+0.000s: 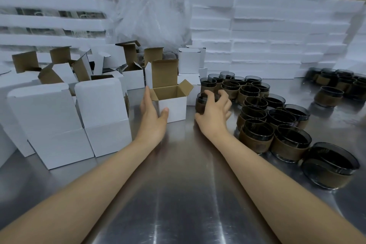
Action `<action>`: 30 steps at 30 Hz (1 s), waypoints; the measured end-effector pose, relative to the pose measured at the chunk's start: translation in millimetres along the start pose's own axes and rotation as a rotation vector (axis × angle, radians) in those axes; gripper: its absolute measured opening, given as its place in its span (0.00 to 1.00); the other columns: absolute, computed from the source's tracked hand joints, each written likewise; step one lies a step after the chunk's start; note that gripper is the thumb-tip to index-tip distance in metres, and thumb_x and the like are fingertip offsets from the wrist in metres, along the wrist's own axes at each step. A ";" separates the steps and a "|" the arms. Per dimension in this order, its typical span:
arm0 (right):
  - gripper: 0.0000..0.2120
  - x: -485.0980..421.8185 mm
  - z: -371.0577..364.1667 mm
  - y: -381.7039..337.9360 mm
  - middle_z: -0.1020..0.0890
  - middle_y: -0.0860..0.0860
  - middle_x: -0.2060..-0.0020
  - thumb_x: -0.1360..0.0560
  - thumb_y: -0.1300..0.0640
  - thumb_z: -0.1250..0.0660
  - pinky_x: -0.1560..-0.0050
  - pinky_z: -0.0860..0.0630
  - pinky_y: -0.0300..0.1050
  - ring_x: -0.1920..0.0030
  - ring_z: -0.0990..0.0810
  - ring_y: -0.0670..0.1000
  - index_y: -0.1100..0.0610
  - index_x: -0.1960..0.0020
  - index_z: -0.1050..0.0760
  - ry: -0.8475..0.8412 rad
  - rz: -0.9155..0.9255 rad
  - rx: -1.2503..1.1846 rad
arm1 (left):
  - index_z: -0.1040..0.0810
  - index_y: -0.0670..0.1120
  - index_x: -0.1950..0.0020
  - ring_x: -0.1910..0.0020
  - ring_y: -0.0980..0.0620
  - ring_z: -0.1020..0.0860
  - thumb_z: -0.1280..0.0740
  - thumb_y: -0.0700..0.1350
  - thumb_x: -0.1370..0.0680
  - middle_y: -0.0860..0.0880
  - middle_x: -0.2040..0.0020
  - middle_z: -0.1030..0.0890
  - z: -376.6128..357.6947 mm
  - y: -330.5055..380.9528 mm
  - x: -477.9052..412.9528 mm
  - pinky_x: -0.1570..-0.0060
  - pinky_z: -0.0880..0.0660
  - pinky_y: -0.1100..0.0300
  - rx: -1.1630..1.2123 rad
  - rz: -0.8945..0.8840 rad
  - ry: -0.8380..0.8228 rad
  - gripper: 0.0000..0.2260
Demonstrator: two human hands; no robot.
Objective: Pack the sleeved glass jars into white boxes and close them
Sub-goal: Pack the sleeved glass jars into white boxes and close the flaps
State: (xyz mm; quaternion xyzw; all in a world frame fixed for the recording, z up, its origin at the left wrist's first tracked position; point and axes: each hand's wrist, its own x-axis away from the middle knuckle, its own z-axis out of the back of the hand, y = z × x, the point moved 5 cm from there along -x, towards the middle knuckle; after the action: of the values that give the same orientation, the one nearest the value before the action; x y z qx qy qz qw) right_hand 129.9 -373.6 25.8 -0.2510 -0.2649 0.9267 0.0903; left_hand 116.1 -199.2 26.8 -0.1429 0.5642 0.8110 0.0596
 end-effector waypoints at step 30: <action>0.35 1.7 8.9 -11.1 0.29 0.51 0.37 0.32 0.59 0.26 0.34 0.29 0.44 0.37 0.27 0.48 0.54 0.30 0.39 0.050 0.128 -0.819 | 0.60 0.54 0.22 0.25 0.55 0.47 0.38 0.36 0.21 0.51 0.22 0.51 -2.2 -4.2 -1.9 0.38 0.46 0.66 0.015 0.006 0.006 0.38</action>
State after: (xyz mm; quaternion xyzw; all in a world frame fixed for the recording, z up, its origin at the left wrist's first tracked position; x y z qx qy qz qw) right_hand 124.2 -367.8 37.6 -0.3045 -0.5932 0.7421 -0.0686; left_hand 119.3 -199.7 22.9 -0.1432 0.5709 0.8064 0.0566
